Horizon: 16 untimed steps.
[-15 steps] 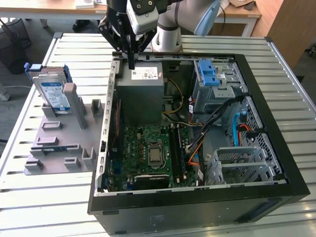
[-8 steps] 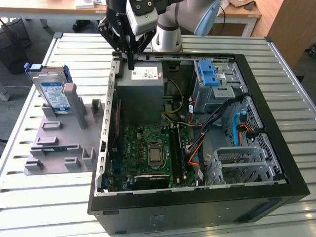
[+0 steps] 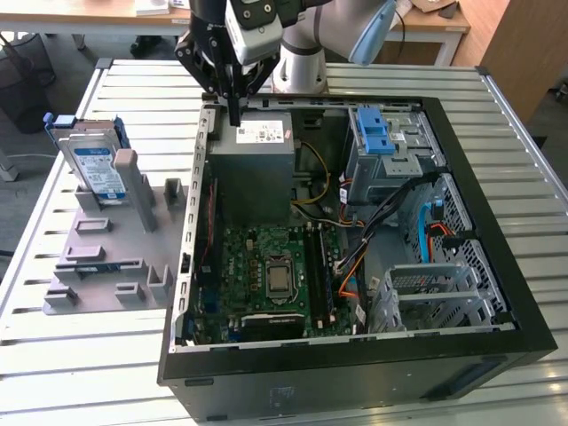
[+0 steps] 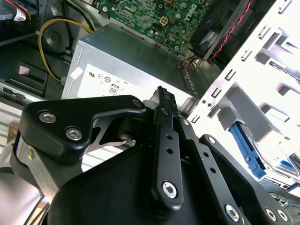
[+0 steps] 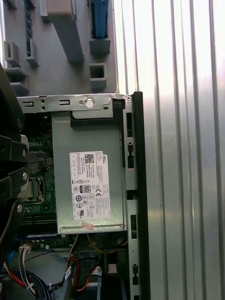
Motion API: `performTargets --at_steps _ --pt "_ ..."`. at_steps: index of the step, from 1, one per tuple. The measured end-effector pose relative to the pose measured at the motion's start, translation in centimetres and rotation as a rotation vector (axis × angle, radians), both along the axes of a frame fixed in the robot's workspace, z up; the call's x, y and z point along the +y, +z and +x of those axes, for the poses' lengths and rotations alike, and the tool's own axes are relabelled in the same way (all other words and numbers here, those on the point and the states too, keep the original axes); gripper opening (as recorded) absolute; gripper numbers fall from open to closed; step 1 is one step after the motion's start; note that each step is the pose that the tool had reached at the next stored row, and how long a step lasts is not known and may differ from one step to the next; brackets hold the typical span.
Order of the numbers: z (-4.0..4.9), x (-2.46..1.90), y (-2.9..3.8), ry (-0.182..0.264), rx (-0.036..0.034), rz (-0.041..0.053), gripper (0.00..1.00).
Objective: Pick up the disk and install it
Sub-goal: 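Reach for the disk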
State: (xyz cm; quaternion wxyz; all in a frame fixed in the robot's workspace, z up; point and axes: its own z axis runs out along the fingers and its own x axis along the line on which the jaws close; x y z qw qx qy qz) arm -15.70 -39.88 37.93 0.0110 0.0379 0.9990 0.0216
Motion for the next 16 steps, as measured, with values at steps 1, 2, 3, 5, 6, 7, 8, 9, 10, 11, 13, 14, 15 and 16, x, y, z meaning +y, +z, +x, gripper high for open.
performTargets --at_steps 1,2,3,5,6,7,8,9,10,11,13,14,15,16 --pt "-0.02 0.00 -0.01 0.000 0.0000 0.0000 0.11" --pt "-0.04 0.00 -0.02 0.000 0.0000 0.0000 0.11" --pt "-0.06 0.00 -0.04 0.000 0.0000 0.0000 0.11" --pt "-0.09 0.00 -0.06 0.000 0.0001 0.0000 0.11" --pt "-0.11 0.00 -0.07 0.000 0.0002 0.0000 0.11" --pt "-0.13 0.00 -0.08 0.000 0.0002 0.0000 0.11" --pt "-0.15 0.00 -0.09 0.000 0.0002 0.0000 0.11" --pt "-0.17 0.00 -0.10 0.000 0.0002 0.0000 0.11" --pt "-0.19 0.00 -0.11 0.000 0.0002 0.0000 0.11" --pt "-0.21 0.00 -0.12 0.000 0.0002 0.0000 0.11" --pt "-0.25 0.00 -0.15 0.000 0.0003 0.0000 0.11" --pt "-0.27 0.00 -0.16 0.000 0.0003 0.0000 0.11" --pt "-0.29 0.00 -0.17 0.000 0.0003 0.0000 0.11" --pt "-0.31 0.00 -0.17 0.000 0.0003 0.0000 0.11"
